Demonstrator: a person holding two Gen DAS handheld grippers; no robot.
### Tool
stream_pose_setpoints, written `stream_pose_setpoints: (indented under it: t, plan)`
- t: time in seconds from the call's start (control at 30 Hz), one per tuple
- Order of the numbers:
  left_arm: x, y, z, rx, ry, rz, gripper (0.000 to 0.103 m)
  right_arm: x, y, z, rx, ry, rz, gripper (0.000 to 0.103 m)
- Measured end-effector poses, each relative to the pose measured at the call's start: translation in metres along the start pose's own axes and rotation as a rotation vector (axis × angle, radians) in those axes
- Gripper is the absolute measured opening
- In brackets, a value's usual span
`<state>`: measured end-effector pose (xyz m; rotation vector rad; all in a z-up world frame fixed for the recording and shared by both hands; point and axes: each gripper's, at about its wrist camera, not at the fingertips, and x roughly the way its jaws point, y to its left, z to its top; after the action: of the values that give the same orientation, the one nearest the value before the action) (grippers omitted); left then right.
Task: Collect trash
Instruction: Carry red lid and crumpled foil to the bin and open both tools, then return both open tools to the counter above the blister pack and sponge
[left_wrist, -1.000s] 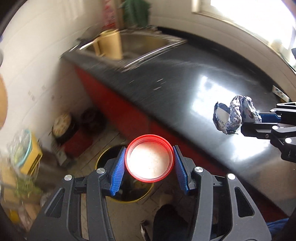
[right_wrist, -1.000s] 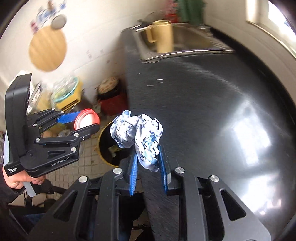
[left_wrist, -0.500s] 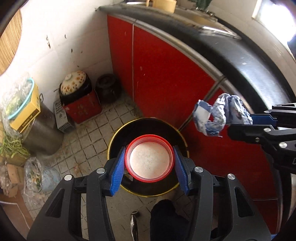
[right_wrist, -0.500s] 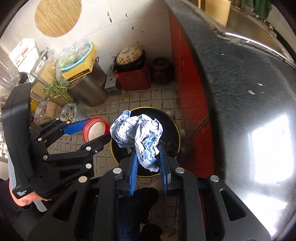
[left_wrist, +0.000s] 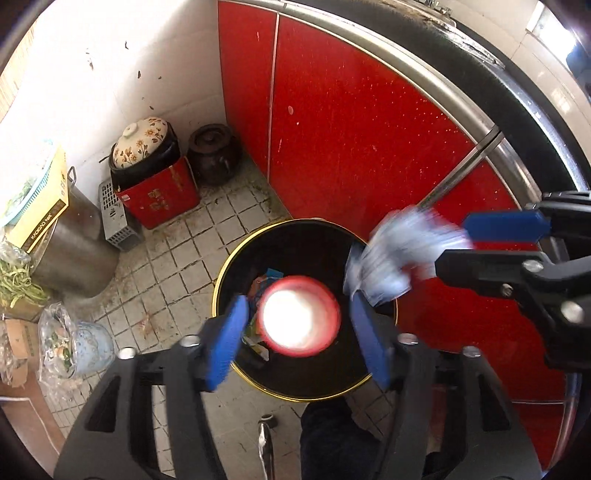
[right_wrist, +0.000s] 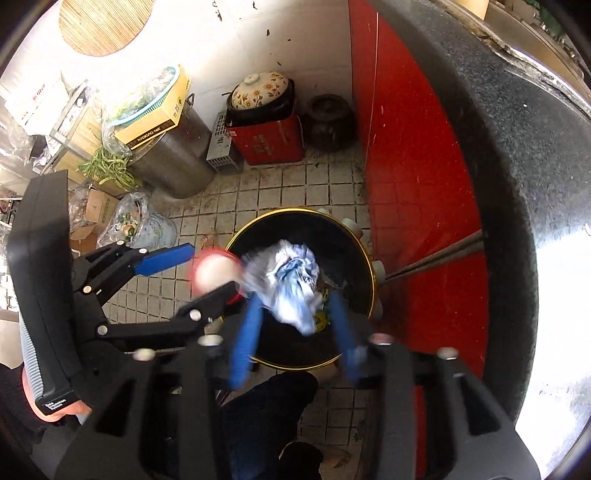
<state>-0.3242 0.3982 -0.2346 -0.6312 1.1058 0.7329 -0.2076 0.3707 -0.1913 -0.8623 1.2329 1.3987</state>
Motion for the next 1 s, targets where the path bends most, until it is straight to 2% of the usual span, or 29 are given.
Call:
stream_pose_setpoints:
  t: [0.2, 0.23, 0.27, 0.33, 0.4, 0.53, 0.7, 0.77, 0.9, 1.0]
  plan:
    - [-0.007, -0.004, 0.001, 0.014, -0.005, 0.010, 0.079, -0.022, -0.003, -0.006, 0.005, -0.031, 0.017, 0.056]
    - [-0.014, -0.008, 0.001, 0.026, -0.011, 0.026, 0.085, -0.033, -0.006, -0.010, 0.010, -0.044, 0.045, 0.057]
    - [-0.021, -0.012, 0.002, 0.039, -0.018, 0.034, 0.086, -0.042, -0.007, -0.013, 0.014, -0.055, 0.059, 0.058]
    - [-0.042, -0.026, 0.006, 0.087, -0.051, 0.030, 0.090, -0.071, -0.013, -0.024, 0.025, -0.104, 0.068, 0.072]
    - [-0.064, -0.044, 0.009, 0.147, -0.097, 0.052, 0.093, -0.104, -0.025, -0.037, 0.056, -0.157, 0.093, 0.073]
    - [-0.112, -0.100, 0.019, 0.300, -0.200, 0.045, 0.096, -0.181, -0.060, -0.080, 0.149, -0.285, 0.041, 0.080]
    - [-0.146, -0.196, 0.028, 0.459, -0.255, -0.091, 0.096, -0.263, -0.117, -0.162, 0.342, -0.406, -0.110, 0.083]
    - [-0.154, -0.250, 0.029, 0.542, -0.260, -0.189, 0.096, -0.285, -0.133, -0.194, 0.412, -0.433, -0.184, 0.083]
    - [-0.164, -0.338, 0.023, 0.672, -0.230, -0.334, 0.096, -0.329, -0.174, -0.277, 0.604, -0.491, -0.322, 0.083]
    - [-0.172, -0.407, 0.010, 0.781, -0.205, -0.421, 0.096, -0.347, -0.197, -0.331, 0.729, -0.522, -0.397, 0.083]
